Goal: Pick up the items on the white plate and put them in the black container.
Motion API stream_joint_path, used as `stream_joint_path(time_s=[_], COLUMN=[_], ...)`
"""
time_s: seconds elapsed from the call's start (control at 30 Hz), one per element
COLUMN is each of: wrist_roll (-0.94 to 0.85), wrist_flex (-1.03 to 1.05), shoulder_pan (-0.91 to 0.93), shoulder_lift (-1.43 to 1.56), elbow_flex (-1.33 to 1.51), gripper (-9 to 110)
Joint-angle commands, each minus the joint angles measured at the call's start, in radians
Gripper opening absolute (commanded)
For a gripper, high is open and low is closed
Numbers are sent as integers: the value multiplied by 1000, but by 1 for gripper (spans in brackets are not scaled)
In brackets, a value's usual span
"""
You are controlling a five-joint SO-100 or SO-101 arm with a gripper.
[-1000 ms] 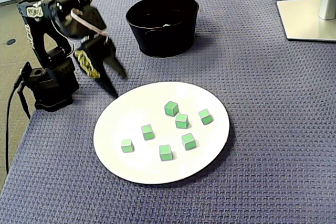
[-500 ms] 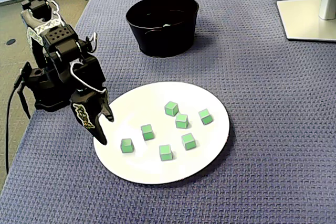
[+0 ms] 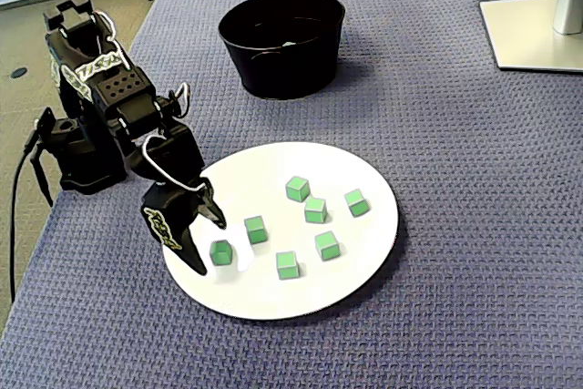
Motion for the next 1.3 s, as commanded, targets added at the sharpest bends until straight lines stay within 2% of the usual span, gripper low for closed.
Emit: stream_joint_path(time_s=[0.0, 0.47, 1.0, 1.27], wrist_roll=[-8, -40, -52, 35], wrist_flex=[-37, -150, -241, -261], shoulder_pan=[-14, -21, -17, -17], shoulder_lift=[2, 2, 21, 25], elbow_flex=[-40, 86, 230, 258], gripper=[34, 28, 7, 0])
